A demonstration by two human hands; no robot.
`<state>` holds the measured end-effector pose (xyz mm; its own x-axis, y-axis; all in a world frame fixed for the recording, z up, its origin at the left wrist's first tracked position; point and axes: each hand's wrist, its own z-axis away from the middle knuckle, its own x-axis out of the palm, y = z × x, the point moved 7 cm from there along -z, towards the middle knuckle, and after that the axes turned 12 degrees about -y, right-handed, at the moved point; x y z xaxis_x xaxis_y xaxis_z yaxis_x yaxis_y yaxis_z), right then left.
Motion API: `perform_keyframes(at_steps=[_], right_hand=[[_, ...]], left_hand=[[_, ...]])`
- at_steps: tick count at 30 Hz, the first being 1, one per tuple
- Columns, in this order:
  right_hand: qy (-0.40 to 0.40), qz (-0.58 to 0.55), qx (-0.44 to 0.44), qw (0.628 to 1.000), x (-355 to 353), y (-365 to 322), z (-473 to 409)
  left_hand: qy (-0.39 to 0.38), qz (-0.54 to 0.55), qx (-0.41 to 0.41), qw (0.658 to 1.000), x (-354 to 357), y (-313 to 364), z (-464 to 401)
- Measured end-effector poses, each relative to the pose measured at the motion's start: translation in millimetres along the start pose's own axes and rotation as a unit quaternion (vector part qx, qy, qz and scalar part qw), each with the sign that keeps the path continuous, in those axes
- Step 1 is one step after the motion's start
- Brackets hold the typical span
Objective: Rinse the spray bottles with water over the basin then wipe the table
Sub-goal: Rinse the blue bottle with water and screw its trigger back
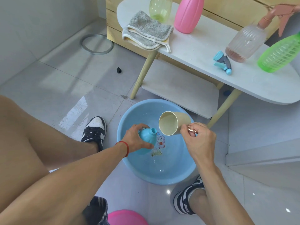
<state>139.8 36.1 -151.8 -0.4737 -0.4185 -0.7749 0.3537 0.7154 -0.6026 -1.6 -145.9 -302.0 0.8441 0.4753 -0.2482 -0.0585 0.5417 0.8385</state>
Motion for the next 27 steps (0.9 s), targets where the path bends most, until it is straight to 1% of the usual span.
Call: perform_keyframes(at_steps=[6,13,27], right_hand=[[-0.007,0.038,-0.015,0.999,5.6,-3.8,0.2],[0.006,0.081,-0.046,0.996,3.0,-10.4,1.0],[0.041,0.111,-0.113,0.986,-2.1,-26.5,0.9]], left_hand=[[0.000,-0.010,0.003,1.000,1.5,1.4,-1.6],[-0.002,-0.032,0.006,0.999,3.7,0.9,-3.8],[-0.007,-0.037,0.002,0.999,5.3,-1.2,-4.1]])
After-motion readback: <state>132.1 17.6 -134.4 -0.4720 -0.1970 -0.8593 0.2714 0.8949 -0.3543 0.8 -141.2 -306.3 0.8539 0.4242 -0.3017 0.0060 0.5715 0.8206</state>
